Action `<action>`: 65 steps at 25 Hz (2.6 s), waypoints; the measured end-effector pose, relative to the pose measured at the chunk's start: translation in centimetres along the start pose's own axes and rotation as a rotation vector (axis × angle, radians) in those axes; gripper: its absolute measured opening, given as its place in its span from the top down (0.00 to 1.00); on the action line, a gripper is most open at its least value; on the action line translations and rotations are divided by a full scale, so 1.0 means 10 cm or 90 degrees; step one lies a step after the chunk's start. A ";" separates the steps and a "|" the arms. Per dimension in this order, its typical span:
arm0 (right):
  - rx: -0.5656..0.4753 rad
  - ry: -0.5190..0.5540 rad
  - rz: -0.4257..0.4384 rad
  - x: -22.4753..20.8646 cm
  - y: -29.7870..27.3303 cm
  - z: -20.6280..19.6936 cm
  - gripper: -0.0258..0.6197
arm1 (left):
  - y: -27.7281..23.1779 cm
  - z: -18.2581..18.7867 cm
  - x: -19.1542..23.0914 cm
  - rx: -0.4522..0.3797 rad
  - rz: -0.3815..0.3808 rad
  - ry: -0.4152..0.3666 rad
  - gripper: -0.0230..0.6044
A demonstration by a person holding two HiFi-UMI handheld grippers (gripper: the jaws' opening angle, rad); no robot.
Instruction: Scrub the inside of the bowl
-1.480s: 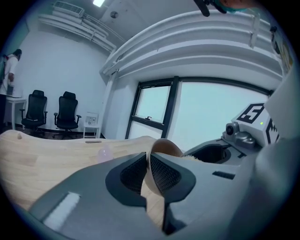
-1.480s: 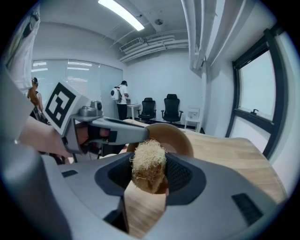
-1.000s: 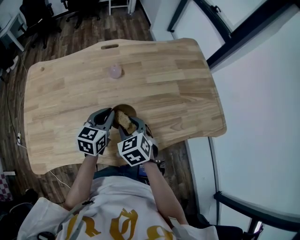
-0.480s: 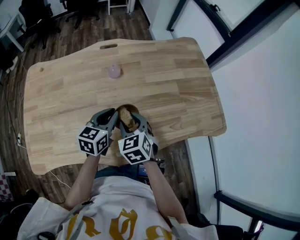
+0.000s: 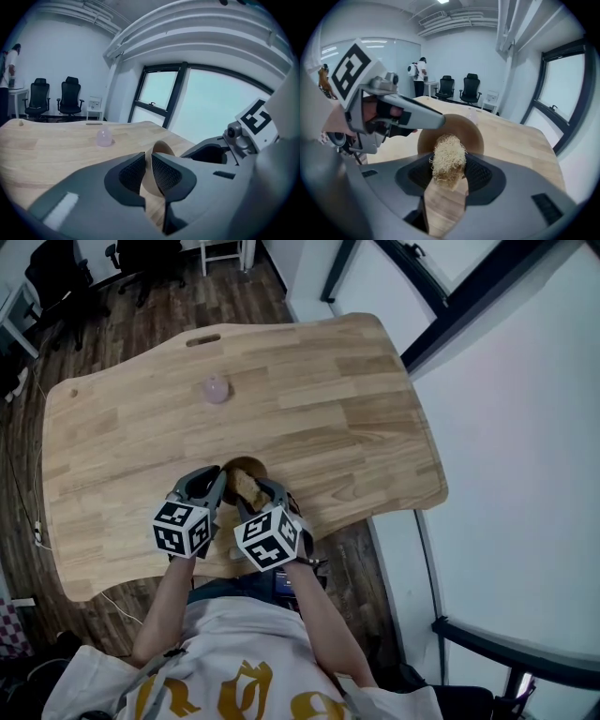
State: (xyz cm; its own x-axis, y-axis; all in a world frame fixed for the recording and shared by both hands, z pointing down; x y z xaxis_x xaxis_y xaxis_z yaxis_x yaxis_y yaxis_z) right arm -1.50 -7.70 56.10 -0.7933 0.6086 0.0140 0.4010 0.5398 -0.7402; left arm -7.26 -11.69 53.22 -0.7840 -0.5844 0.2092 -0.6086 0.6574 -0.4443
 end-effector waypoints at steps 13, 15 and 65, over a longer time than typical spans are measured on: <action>-0.076 0.014 0.024 0.01 0.05 0.28 0.68 | -0.10 0.12 -0.01 -0.017 -0.036 0.029 0.91; -0.066 0.013 0.054 0.08 0.03 0.23 0.68 | -0.09 0.13 0.05 -0.018 -0.027 0.033 0.91; -0.054 0.060 0.044 -0.10 0.15 0.30 0.68 | 0.15 0.15 -0.02 -0.052 0.040 0.148 0.89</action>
State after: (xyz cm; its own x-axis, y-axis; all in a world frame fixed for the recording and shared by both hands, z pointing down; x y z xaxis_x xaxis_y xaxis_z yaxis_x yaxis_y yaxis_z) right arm -1.46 -9.21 52.96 -0.7174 0.6960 0.0312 0.4936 0.5393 -0.6823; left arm -7.83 -11.27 51.20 -0.8219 -0.4224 0.3822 -0.5582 0.7310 -0.3924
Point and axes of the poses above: the fingertips, and each gripper's own axes: y backward along the fingers, x to its left, z out of its top, the point moved 1 cm from there along y, backward along the fingers, and after that the axes turned 5 degrees about -y, right-handed, at the moved point
